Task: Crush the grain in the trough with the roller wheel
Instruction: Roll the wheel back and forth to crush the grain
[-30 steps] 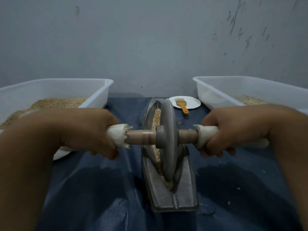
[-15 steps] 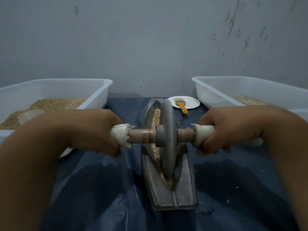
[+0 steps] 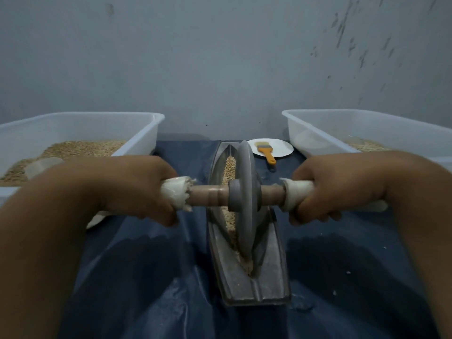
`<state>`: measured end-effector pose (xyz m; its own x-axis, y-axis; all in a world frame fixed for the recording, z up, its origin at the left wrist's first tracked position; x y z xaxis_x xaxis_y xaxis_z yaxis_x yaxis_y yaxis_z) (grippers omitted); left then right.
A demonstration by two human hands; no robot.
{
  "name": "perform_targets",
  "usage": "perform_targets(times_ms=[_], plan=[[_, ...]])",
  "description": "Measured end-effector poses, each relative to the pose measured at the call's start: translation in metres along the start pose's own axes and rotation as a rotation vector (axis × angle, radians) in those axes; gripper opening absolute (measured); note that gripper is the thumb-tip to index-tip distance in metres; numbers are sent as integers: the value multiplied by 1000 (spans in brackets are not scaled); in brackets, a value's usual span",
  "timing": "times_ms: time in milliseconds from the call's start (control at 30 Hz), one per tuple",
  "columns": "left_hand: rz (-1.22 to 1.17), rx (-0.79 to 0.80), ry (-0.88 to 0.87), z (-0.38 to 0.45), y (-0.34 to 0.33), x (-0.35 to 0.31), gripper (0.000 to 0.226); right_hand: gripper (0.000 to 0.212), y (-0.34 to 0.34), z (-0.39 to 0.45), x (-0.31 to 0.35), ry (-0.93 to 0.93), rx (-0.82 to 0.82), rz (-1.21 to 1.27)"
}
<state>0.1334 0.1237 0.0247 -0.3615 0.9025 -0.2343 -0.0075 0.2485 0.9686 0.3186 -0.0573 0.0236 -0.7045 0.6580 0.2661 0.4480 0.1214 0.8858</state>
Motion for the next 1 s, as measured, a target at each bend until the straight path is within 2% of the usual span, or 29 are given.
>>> perform_targets(times_ms=[133, 167, 200, 267, 400, 467, 533, 667, 733, 800, 933, 1000], plan=[[125, -275, 9, 15, 6, -2, 21, 23, 9, 26, 6, 36, -453, -90], [156, -313, -1, 16, 6, -3, 20, 22, 10, 30, 6, 50, -522, -93], [181, -332, -9, 16, 7, -3, 19, 22, 10, 32, 6, 59, -542, -84], [205, -306, -13, 14, 8, -3, 20, 25, 9, 30, 4, 54, -469, -73], [86, -63, -22, -2, 5, -1, 29, 27, 1, 8, 2, 26, -69, 9], [27, 44, -24, -8, 2, -1, 33, 30, 1, -2, 3, 47, 5, 17], [29, 13, -14, -5, 2, -2, 30, 30, 2, 2, 4, 50, -53, 15], [135, -241, 7, 12, 6, -5, 19, 25, 10, 26, 8, 57, -493, -96], [156, -261, -2, 13, 6, -5, 17, 23, 10, 28, 10, 74, -566, -105], [134, -200, -3, 9, 5, -3, 18, 24, 9, 24, 8, 68, -452, -97], [62, -15, -19, -6, 2, -1, 28, 28, 1, -4, 4, 33, -48, -9], [52, 19, -24, -7, 2, -2, 33, 34, 0, -9, 5, 49, -4, -7]])
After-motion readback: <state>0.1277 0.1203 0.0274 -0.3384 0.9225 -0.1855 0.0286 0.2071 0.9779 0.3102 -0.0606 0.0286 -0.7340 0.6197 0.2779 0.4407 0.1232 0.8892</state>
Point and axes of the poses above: each hand's wrist, its own z-axis towards the middle knuckle, its own y-axis out of the back of the hand, x = y × z, the point moved 6 cm from there along z, towards the middle knuckle, and after that the axes turned 13 degrees about -y, right-handed, at the moved point
